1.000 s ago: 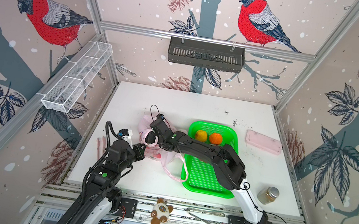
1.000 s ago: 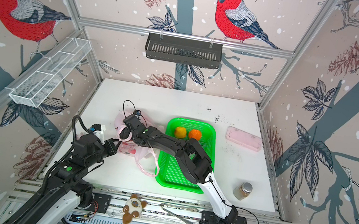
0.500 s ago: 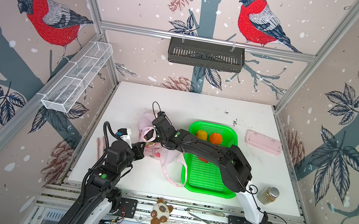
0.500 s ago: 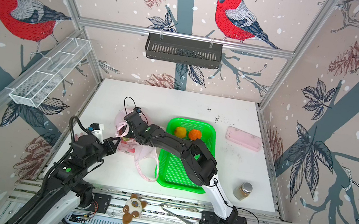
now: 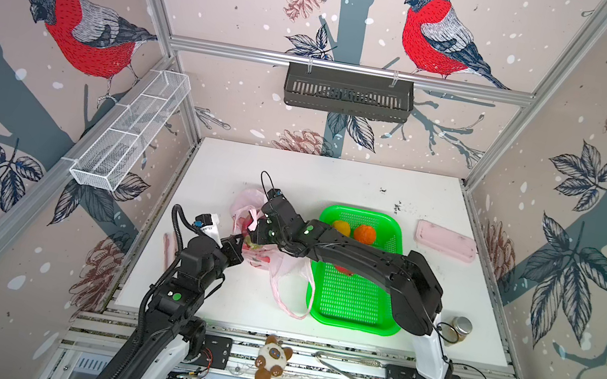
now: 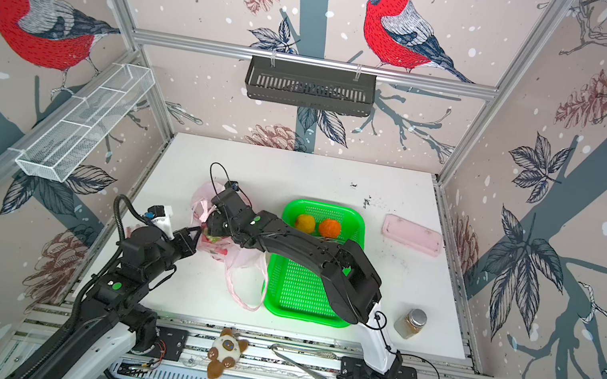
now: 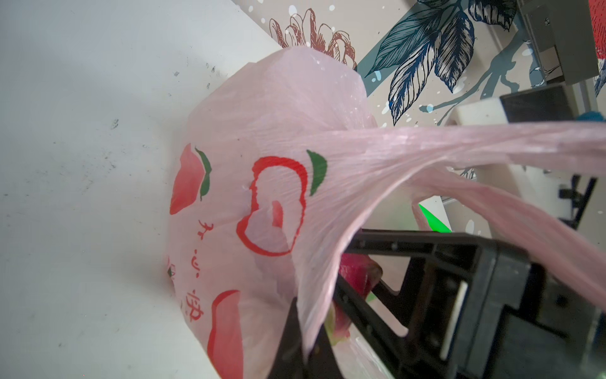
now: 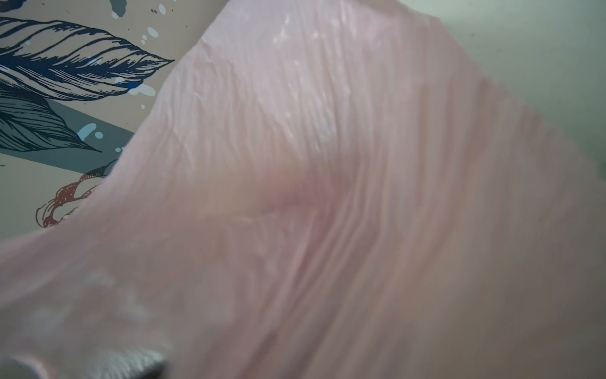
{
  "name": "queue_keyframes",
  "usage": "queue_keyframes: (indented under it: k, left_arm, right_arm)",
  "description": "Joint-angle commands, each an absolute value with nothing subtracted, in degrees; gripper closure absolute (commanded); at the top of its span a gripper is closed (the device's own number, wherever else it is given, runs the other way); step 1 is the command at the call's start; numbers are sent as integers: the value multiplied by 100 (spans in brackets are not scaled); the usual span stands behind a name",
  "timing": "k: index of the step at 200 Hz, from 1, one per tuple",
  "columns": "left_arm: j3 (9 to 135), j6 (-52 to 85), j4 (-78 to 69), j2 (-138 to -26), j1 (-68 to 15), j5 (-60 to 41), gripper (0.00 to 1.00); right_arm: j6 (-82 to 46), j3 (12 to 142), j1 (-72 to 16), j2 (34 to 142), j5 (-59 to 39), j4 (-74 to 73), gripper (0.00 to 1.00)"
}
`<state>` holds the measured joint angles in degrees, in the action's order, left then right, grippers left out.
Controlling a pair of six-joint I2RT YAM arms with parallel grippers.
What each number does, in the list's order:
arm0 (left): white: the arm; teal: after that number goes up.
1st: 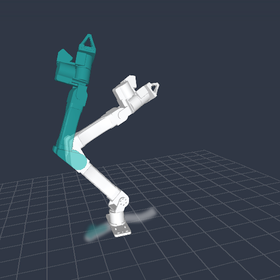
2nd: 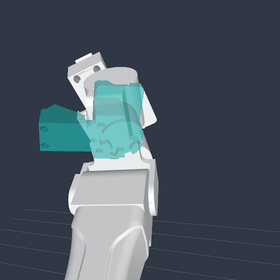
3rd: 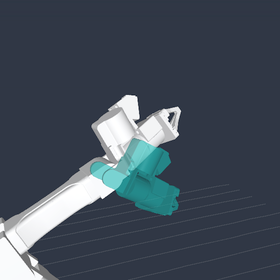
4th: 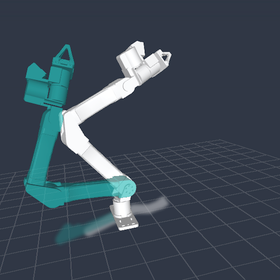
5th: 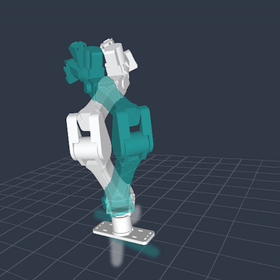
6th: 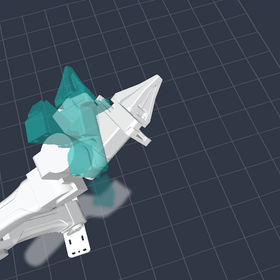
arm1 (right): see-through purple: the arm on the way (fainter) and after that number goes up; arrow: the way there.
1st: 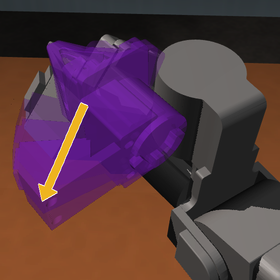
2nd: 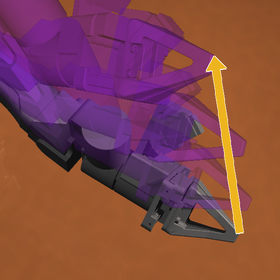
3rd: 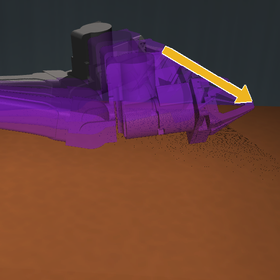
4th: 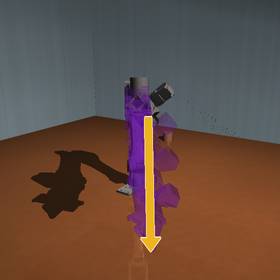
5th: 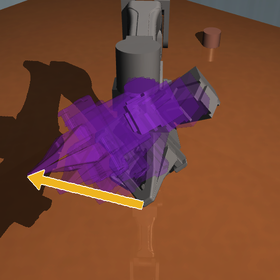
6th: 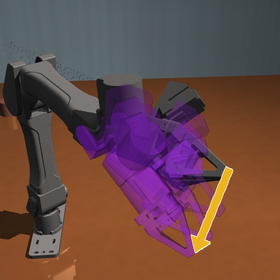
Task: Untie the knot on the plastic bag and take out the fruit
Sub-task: 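Pull the bag opening apart with both grippers, then grasp the second red dragon fruit inside the bag with the right gripper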
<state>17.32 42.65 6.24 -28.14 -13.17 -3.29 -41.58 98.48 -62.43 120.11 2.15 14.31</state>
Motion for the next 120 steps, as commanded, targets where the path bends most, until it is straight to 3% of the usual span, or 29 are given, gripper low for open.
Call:
queue_keyframes:
  k: [1,120]
  left_arm:
    - [1749,4334,247,-2826,-1314,-194,100]
    - [1784,4359,88,-2922,-1310,-9,100]
  right_arm:
    - [-4009,9741,-6292,11808,252,1483,65]
    - [-3737,9280,-6495,10942,185,1836,68]
